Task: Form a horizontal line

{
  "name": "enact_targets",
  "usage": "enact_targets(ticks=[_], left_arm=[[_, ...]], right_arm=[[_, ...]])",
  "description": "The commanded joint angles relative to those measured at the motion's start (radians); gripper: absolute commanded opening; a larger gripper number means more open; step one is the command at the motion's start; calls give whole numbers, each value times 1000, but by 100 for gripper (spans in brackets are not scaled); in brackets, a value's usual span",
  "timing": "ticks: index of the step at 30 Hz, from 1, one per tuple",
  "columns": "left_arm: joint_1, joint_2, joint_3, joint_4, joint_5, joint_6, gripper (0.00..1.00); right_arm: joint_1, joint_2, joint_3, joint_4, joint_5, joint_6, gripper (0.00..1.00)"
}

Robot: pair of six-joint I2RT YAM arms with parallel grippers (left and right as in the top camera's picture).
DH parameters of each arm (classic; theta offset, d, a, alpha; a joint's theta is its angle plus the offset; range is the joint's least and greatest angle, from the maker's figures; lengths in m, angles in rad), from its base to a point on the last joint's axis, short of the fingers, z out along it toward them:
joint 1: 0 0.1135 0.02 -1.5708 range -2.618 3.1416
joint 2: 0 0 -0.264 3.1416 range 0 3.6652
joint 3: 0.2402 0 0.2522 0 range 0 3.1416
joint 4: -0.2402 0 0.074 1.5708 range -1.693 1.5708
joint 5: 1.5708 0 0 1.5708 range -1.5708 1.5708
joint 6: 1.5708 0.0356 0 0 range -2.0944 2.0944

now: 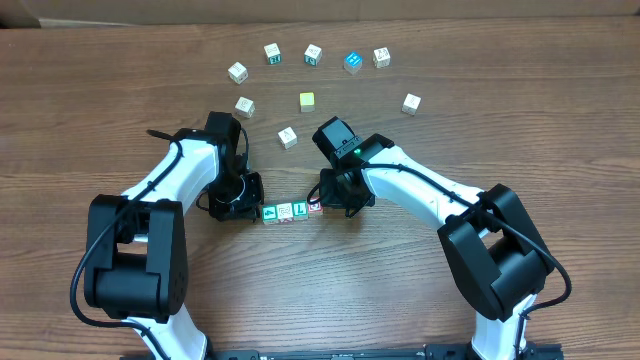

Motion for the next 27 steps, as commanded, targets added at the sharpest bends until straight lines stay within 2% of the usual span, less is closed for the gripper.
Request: enact_targets(ticks=[1,27], left_arm=[[-18,-8,18,5,16,22,4],[-54,-8,18,71,-2,-12,4]], right_arm=[[6,-2,-5,3,-29,-5,4],[16,-2,-5,2,-43,-5,4]])
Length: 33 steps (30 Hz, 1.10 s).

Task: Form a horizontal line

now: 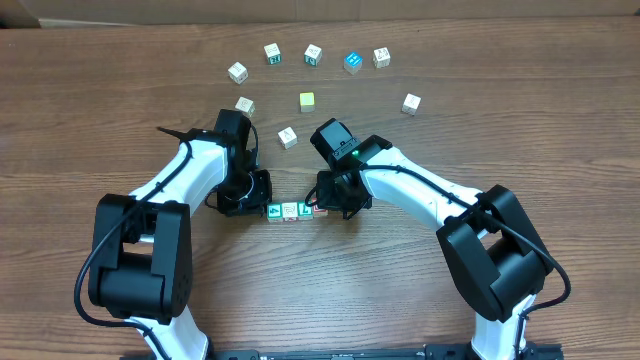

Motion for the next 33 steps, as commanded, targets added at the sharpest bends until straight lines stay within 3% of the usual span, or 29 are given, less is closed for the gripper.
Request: enact_targets(ticks=[1,33], left_arm=[[-10,-8,17,9,2,-11,4],[-35,-8,17,30,-53,-22,4]], right_arm=[[6,-2,-5,3,-2,-5,4],[-6,-2,-5,-2,36,3,4]])
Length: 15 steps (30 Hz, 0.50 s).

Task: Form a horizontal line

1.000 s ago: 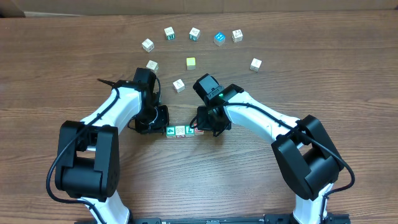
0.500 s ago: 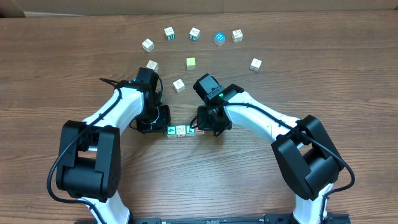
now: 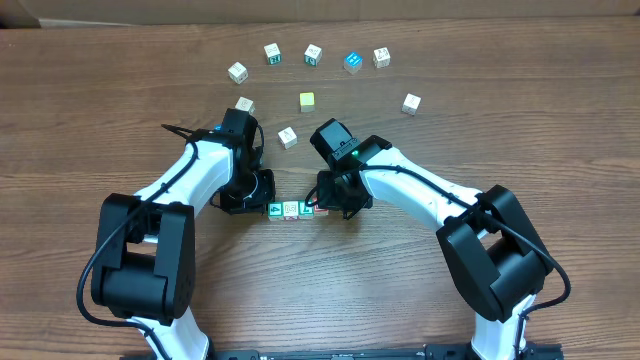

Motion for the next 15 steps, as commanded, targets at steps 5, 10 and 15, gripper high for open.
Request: enact_targets(ticks=[5,10,15], left_arm=[[-5,-8,17,3,-8,-15,4],[-5,-8,17,3,-8,-15,4],[1,-8,17,6,-63,-19,4]], right_arm=[[-24,-2,-5,-4,21,2,4],[-46,-2,-5,-5,56,2,5],[-94,-2,-5,-7,142,18,5]])
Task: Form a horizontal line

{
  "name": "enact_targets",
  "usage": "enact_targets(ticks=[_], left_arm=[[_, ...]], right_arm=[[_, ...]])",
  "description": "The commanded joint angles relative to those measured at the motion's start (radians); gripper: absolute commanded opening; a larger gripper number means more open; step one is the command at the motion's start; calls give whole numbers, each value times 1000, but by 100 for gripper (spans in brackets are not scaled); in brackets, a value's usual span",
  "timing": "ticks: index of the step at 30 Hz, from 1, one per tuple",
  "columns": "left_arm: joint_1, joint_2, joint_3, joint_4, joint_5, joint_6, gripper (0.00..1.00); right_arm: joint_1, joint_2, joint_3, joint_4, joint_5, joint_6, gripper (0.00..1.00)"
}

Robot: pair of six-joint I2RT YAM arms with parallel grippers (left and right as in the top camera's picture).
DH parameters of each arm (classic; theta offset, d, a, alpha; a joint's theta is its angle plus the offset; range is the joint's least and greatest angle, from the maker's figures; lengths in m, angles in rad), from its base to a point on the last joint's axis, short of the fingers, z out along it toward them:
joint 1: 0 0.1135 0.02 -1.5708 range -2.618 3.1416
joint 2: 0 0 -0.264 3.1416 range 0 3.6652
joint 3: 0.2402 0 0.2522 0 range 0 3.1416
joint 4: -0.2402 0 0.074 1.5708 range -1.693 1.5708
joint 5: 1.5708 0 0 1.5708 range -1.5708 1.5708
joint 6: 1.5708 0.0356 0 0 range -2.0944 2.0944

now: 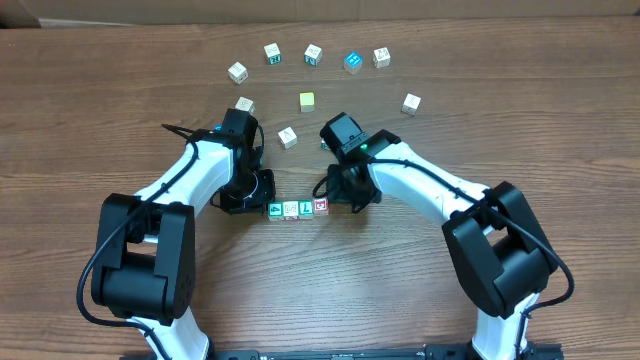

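Note:
A short row of small cubes lies at the table's middle: a teal block (274,210), a pale block (290,209), a green-marked block (306,208) and a red-marked block (321,206), side by side from left to right. My left gripper (256,200) sits low against the row's left end, its fingers hidden under the wrist. My right gripper (338,195) stands just right of the red-marked block, apart from it and holding nothing.
Loose cubes are scattered behind the arms: white ones (237,72) (272,53) (313,54) (381,57) (411,103) (245,105) (288,137), a blue one (353,62) and a yellow-green one (307,101). Cardboard edges the far side.
My right gripper has drawn back up and to the right, off the red-marked block, which now shows fully at the row's right end. The left arm has not moved.
At first three cubes lay in a row with my right gripper over the red-marked one at the right end and my left gripper at the left end. The left gripper then stood farther right with the row closed up. Now the right gripper is off the row.

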Motion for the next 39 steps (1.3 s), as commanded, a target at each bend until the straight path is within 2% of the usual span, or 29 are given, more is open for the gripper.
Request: enact_targets(ticks=[1,6,9,10,11,13,14,16,18,19,20,21,22,39], left_arm=[[4,-8,17,4,-73,-32,4],[25,-8,17,17,-141,-61,5],[41,-8,17,31,-151,-60,5],[46,-8,17,37,-156,-60,6],[53,-8,17,45,-165,-60,11],[64,-8,17,53,-178,-60,14],[69,-8,17,56,-180,-60,16],[77,-8,17,60,-180,-60,35],[80,-8,17,63,-180,-60,46],[80,-8,17,64,-180,-60,54],[80,-8,17,63,-179,-60,67],[80,-8,17,59,-178,-60,94],[79,-8,17,59,-177,-60,100],[77,-8,17,64,-176,-60,99]], right_arm=[[-47,-2,-5,2,91,21,5],[-121,-2,-5,12,147,20,5],[-162,-2,-5,14,189,20,31],[-171,-2,-5,14,199,19,42],[-186,-2,-5,14,210,20,63],[-200,-2,-5,14,214,20,91],[-205,-2,-5,14,214,20,100],[-212,-2,-5,22,214,20,100],[-213,-2,-5,42,214,20,100],[-213,-2,-5,50,214,20,100],[-213,-2,-5,51,213,20,100],[-213,-2,-5,51,212,20,100],[-213,-2,-5,53,204,21,100],[-213,-2,-5,141,187,27,100]])
